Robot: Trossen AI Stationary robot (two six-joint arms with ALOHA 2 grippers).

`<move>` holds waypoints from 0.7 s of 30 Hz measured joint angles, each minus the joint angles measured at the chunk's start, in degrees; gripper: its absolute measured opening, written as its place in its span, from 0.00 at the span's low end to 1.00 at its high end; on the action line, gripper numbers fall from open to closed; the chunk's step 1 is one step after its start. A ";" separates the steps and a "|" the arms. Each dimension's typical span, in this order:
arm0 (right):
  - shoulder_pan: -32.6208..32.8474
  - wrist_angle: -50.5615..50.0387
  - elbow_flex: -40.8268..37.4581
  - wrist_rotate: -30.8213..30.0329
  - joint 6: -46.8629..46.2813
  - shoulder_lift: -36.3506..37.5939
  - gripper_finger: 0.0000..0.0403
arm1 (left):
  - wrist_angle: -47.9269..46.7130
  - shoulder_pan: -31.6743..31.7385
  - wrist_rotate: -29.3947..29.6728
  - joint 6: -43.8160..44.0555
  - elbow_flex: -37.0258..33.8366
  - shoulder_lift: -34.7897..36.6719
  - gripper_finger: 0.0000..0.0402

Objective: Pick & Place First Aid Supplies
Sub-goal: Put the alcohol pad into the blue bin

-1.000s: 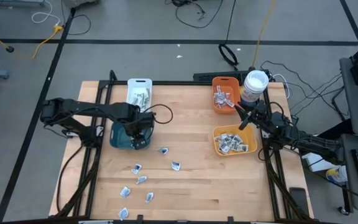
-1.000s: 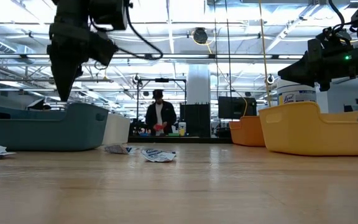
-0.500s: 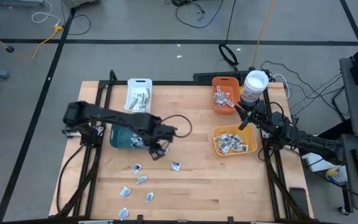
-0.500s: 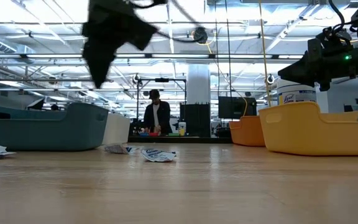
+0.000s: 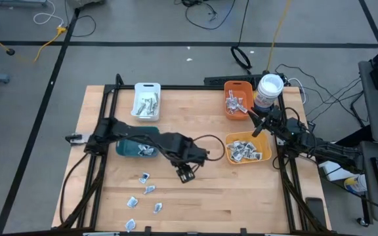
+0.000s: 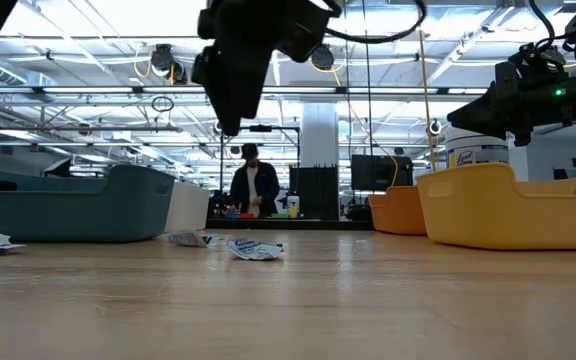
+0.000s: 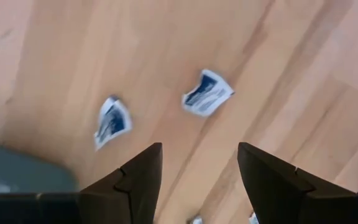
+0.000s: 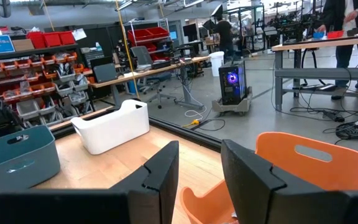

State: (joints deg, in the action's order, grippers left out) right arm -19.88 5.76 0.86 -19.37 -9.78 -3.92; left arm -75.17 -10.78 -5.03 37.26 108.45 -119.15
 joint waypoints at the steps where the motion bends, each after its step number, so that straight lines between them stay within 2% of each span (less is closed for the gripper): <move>1: -0.02 0.00 0.00 0.00 0.00 0.00 0.29 | 0.31 -0.20 -0.06 -0.94 0.61 -0.71 0.54; 7: 0.01 -0.02 -0.02 0.01 0.00 -0.01 0.29 | 4.48 -1.24 -1.89 -9.48 0.93 -4.86 0.50; 13: -0.02 0.00 0.00 0.01 0.00 -0.02 0.29 | 5.48 -2.24 -1.65 -14.10 0.93 -9.25 0.47; 17: 0.00 -0.01 0.00 0.00 0.00 -0.01 0.29 | 5.66 -2.56 0.94 -16.39 0.93 -11.75 0.46; 21: 0.00 -0.01 0.00 0.01 0.00 0.00 0.29 | 5.85 -2.83 6.11 -16.72 0.93 -13.42 0.46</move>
State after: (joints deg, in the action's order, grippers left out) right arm -19.89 5.75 0.86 -19.36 -9.78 -3.92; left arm -69.32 -13.61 1.08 20.54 109.38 -132.57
